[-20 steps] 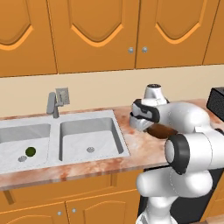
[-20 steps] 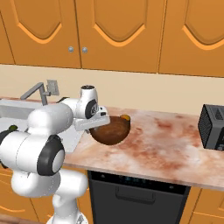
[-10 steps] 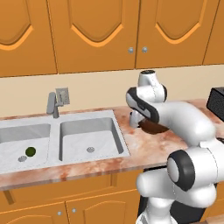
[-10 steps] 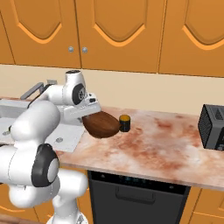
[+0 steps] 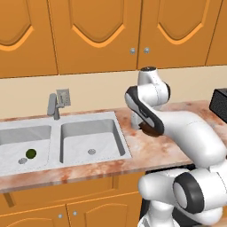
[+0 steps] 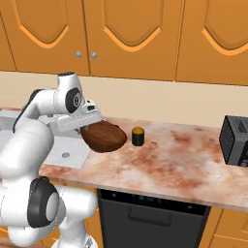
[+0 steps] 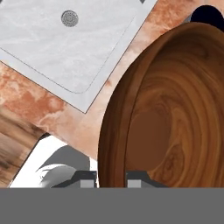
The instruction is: Clear the mugs and bowl far away from the sink.
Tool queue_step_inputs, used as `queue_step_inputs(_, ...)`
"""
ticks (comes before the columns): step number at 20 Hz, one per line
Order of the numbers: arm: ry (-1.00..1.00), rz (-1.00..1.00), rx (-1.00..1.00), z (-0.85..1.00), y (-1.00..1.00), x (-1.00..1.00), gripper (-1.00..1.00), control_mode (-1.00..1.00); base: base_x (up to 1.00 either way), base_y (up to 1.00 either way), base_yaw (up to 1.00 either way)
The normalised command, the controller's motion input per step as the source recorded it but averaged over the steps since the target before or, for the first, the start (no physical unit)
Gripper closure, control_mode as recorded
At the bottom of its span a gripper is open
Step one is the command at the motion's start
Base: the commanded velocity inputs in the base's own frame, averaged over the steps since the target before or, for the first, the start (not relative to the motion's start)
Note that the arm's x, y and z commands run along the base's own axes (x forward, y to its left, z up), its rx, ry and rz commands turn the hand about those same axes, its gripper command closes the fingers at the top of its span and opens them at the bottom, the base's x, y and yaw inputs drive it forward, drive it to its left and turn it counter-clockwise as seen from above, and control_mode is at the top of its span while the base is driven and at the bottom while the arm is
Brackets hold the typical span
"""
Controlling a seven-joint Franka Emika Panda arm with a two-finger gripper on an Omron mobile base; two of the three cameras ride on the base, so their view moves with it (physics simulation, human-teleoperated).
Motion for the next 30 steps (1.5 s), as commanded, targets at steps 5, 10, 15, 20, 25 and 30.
queue_step_inputs(5, 0.00, 0.00, 0.00, 0.00, 0.03, -0.07, 1.00, 1.00, -0.36, 0.04, 0.02)
queue_step_inputs(10, 0.00, 0.00, 0.00, 0.00, 0.00, 0.00, 1.00, 1.00, -0.29, 0.20, 0.09)
queue_step_inputs(15, 0.00, 0.00, 0.00, 0.00, 0.00, 0.00, 1.00, 1.00, -0.04, 0.33, 0.28)
queue_step_inputs(20, 0.00, 0.00, 0.00, 0.00, 0.00, 0.00, 1.00, 1.00, -0.01, 0.06, 0.70)
queue_step_inputs(25, 0.00, 0.00, 0.00, 0.00, 0.00, 0.00, 1.00, 1.00, -0.15, 0.09, 0.87)
queue_step_inputs(30, 0.00, 0.00, 0.00, 0.00, 0.00, 0.00, 1.00, 1.00, -0.26, 0.24, 0.83)
